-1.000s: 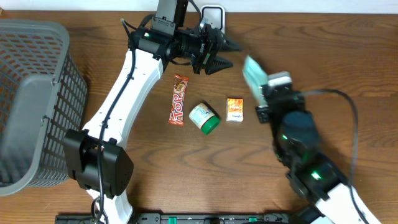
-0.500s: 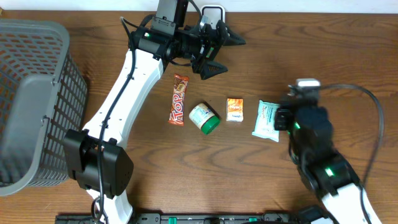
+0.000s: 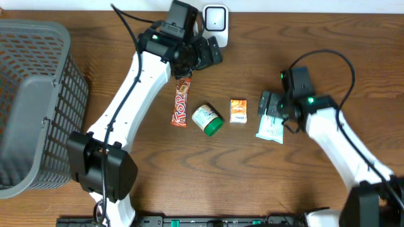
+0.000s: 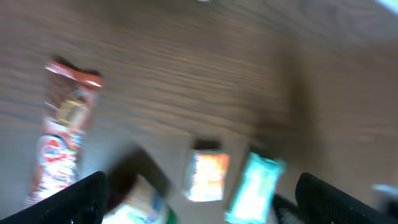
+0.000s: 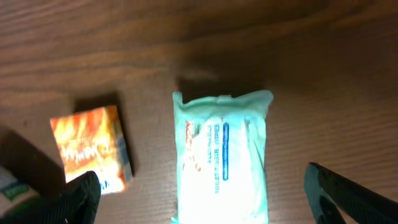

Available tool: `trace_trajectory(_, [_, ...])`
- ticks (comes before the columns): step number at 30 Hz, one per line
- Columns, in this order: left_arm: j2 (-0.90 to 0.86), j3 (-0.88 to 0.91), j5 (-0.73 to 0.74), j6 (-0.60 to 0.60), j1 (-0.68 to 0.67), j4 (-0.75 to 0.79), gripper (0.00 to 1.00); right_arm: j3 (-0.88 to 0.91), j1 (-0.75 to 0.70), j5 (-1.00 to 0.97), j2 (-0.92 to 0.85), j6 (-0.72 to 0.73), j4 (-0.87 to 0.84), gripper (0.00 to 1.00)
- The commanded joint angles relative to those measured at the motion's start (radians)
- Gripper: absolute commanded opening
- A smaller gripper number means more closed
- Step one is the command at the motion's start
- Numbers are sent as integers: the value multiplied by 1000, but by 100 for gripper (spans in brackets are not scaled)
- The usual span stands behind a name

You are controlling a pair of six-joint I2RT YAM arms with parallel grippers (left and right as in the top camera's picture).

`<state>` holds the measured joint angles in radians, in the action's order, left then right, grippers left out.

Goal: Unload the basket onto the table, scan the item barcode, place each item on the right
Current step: 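Carry the wipes packet with the right gripper to the table's right edge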

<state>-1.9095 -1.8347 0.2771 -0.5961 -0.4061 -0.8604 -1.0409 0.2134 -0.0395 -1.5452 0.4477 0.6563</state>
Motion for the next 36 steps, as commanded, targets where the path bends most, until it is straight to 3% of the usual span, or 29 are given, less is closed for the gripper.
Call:
trace_trajectory(1, [2, -11, -217, 103, -37, -8, 96, -70, -10, 8, -95, 63, 48, 99])
trace_trajectory(13, [2, -11, -359, 107, -51, -23, 96, -69, -9, 19, -268, 53, 95, 98])
trace_trajectory(18, [4, -11, -393, 117, -51, -53, 96, -67, -9, 10, -317, 50, 90, 80])
trace_trajectory(25, [6, -11, -402, 125, -51, -90, 96, -62, -9, -13, -357, 48, 60, 44])
trace_trajectory(31, [26, -11, -410, 243, -54, -92, 96, -87, -50, -19, -316, 28, 95, 40])
trace_trajectory(36, [81, -11, -632, 248, -81, -92, 97, -132, -181, -19, -232, 10, 192, 26])
